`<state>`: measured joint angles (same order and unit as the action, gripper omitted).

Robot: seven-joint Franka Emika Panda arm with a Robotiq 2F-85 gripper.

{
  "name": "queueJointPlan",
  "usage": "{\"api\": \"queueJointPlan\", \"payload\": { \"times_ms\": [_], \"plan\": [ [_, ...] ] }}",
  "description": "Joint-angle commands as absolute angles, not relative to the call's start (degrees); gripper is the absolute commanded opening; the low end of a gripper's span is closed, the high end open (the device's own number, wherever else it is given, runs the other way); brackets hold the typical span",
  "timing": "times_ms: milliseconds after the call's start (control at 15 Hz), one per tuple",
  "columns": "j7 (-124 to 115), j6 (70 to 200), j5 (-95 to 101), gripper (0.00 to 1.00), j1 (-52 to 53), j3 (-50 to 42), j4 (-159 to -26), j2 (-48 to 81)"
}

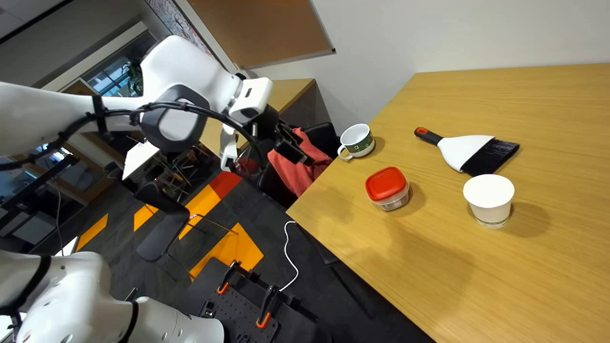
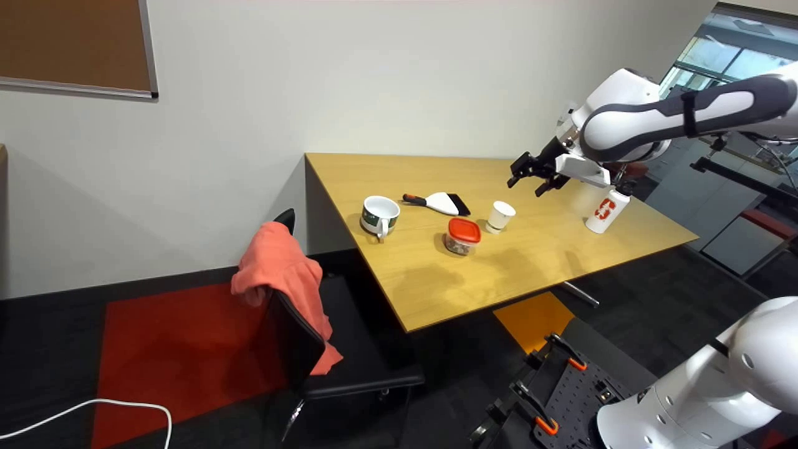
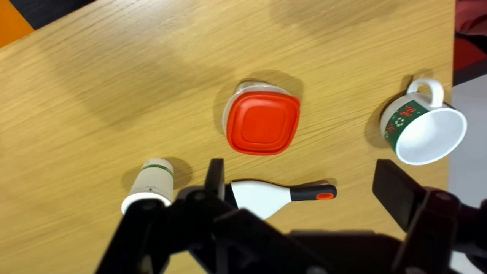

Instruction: Pick the lid on the bowl and put it on the table

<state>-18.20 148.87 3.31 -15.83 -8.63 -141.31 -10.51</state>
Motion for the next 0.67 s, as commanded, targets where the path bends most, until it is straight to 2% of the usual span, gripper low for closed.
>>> {"api": "queueJointPlan", "payload": {
  "times_ms": [0, 600],
  "plan": [
    [-16.18, 153.46, 1.36, 1.0, -16.05, -11.41, -136.58, -1.12],
    [-19.22, 154.25, 3.77, 1.0, -15.18, -13.41, -134.49, 2.95]
  ]
}}
